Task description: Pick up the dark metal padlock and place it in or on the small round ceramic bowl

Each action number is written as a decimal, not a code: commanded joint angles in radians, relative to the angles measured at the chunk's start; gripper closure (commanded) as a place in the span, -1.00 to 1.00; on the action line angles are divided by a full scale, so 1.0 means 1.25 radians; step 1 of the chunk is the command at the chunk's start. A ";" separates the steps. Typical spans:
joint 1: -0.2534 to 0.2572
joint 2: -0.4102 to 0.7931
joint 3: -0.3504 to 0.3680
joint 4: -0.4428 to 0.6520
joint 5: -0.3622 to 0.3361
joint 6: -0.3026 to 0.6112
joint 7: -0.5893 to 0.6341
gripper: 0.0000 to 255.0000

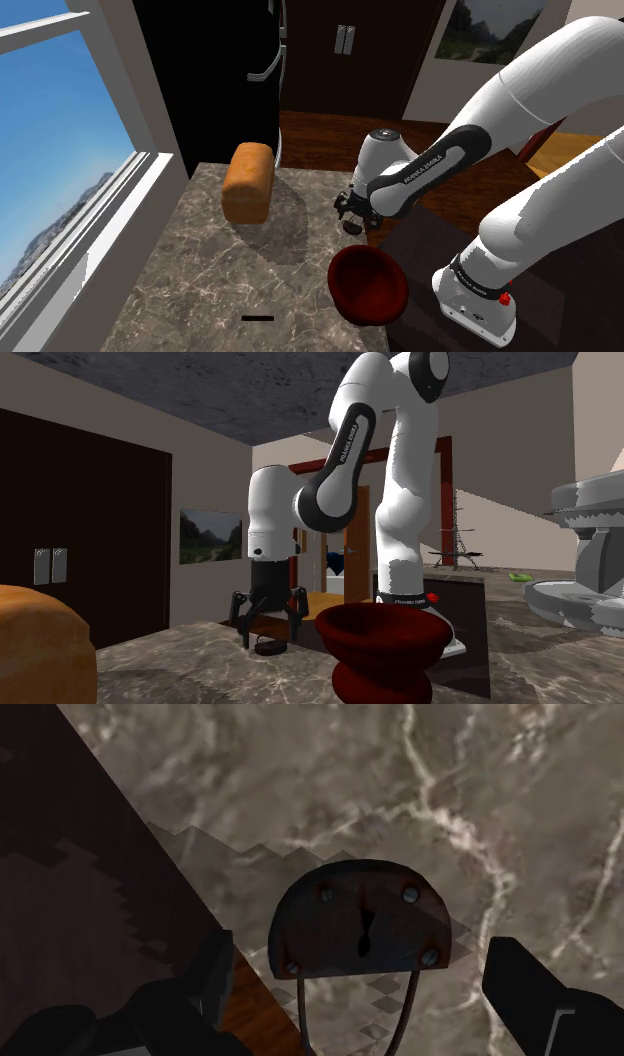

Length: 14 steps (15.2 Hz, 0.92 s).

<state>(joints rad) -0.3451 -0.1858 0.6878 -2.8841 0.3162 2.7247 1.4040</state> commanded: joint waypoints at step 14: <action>-0.003 0.006 0.003 0.000 -0.004 0.006 0.004 1.00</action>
<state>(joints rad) -0.3478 -0.1811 0.6912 -2.8834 0.3104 2.7285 1.4095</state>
